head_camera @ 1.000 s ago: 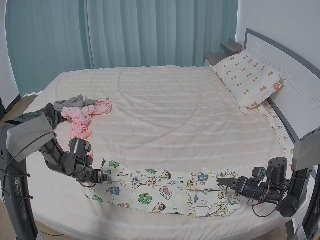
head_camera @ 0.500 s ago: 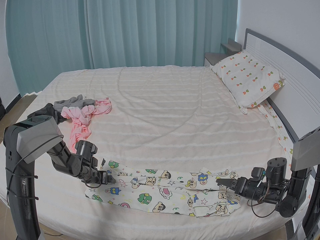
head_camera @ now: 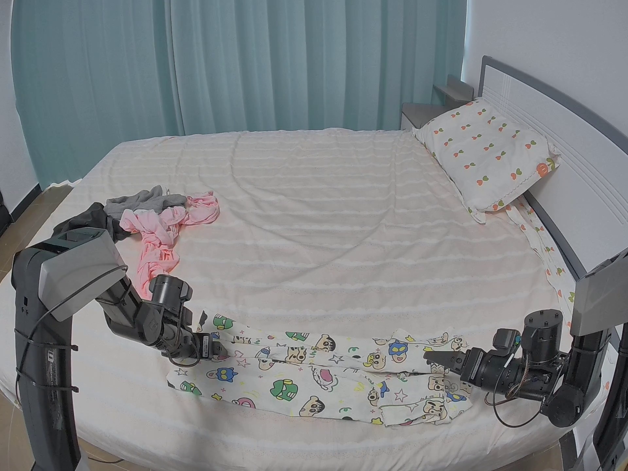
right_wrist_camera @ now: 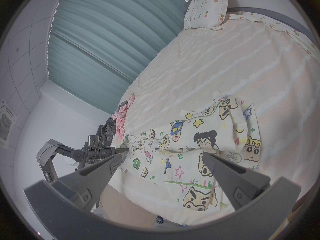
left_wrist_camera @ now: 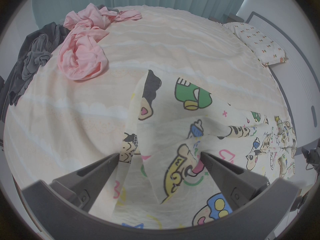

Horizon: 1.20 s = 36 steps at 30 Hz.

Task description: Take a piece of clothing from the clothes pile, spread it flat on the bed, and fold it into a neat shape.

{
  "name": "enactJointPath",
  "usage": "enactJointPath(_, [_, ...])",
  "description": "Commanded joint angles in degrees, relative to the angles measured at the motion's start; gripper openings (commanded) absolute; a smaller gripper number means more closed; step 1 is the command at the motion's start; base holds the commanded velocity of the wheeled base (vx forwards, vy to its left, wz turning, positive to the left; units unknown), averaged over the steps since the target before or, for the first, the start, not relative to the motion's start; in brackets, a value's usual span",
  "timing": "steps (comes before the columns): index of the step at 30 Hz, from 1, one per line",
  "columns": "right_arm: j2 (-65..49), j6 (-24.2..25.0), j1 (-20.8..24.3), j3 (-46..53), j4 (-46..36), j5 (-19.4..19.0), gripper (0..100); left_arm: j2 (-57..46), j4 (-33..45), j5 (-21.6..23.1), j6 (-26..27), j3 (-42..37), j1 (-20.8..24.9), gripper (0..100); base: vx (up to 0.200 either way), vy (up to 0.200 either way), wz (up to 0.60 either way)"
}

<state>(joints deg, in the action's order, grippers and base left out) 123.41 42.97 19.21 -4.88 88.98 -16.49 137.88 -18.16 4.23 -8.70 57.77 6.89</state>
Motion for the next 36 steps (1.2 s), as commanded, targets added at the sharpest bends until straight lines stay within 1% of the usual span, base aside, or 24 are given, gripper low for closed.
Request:
enactJointPath(1, [-0.09, 0.01, 0.04, 0.04, 0.58, 0.06, 100, 0.29, 0.06, -0.54, 0.00, 0.15, 0.50, 100, 0.000, 0.000, 0.00])
enactJointPath(2, [-0.09, 0.01, 0.04, 0.04, 0.58, 0.06, 100, 0.29, 0.15, -0.54, 0.00, 0.15, 0.50, 0, 0.000, 0.000, 0.00])
enactJointPath(18, [-0.36, 0.01, -0.05, 0.04, 0.58, 0.06, 100, -0.41, 0.15, -0.63, -0.35, -1.26, 0.67, 0, 0.000, 0.000, 0.00])
enactJointPath(26, [-0.45, 0.01, -0.05, 0.04, 0.58, 0.15, 100, -2.61, 0.15, -0.54, -0.44, -2.31, 0.06, 0, 0.000, 0.000, 0.00])
enactJointPath(33, [-0.45, 0.01, -0.05, 0.04, 0.58, 0.15, 100, -3.05, 0.15, -0.36, -0.52, -2.40, -1.61, 0, 0.000, 0.000, 0.00])
enactJointPath(36, [-0.45, 0.01, -0.05, 0.04, 0.58, 0.15, 100, -3.67, 0.23, 0.16, -2.19, -2.40, -2.84, 0, 0.000, 0.000, 0.00])
